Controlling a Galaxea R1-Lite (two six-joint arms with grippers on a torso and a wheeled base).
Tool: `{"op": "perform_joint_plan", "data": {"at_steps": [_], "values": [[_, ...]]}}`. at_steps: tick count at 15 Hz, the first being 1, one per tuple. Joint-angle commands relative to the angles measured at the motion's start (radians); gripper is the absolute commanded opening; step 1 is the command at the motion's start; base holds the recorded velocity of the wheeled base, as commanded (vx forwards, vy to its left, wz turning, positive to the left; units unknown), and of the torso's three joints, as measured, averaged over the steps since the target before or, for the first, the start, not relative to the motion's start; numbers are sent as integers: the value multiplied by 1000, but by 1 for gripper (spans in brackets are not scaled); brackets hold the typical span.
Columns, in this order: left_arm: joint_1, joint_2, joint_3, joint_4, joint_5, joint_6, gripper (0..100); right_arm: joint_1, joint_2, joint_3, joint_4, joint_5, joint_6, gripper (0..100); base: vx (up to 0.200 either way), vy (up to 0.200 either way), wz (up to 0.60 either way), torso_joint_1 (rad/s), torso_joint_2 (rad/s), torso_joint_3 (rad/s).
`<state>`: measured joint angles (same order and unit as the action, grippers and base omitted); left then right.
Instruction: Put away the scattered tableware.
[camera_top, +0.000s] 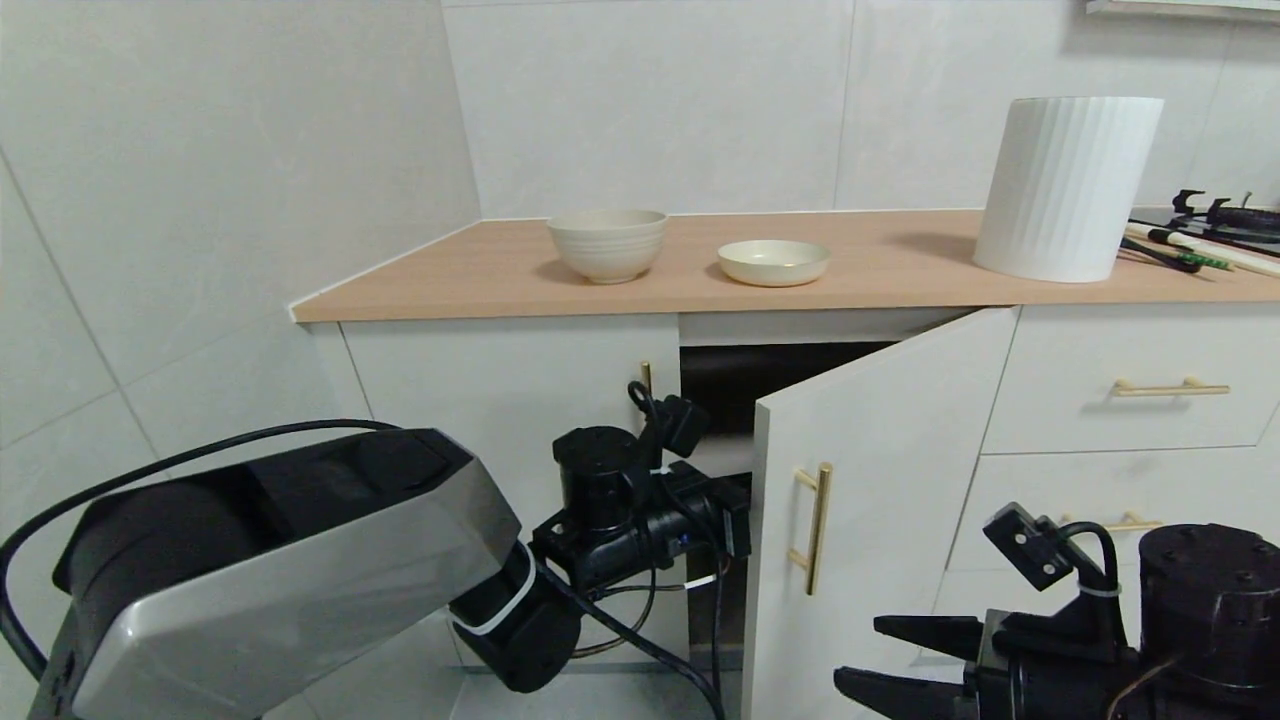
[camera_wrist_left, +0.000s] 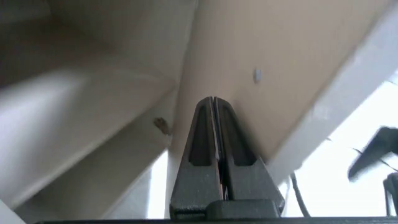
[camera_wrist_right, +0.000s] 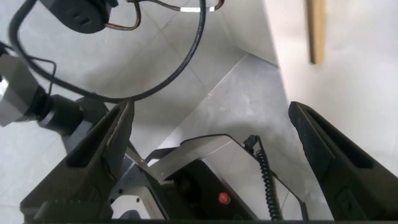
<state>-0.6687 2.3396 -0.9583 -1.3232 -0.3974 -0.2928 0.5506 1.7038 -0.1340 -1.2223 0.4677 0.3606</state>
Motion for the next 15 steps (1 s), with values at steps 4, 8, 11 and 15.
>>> {"op": "perform_joint_plan", "data": {"at_steps": [4, 8, 11, 15], "values": [[-6, 26, -74, 35, -1, 0, 0, 0, 7, 1, 0, 2, 0, 100, 0, 0, 0, 0, 0, 0], [-8, 57, -143, 68, -1, 0, 0, 0, 28, 1, 0, 2, 0, 100, -50, 0, 0, 1, 1, 2], [-8, 46, -140, 68, 0, -3, 0, 0, 30, 1, 0, 2, 0, 100, 0, 0, 0, 0, 0, 0], [-15, 40, -131, 67, 0, -6, 0, 0, 22, 1, 0, 0, 0, 100, 0, 0, 0, 0, 0, 0]]}}
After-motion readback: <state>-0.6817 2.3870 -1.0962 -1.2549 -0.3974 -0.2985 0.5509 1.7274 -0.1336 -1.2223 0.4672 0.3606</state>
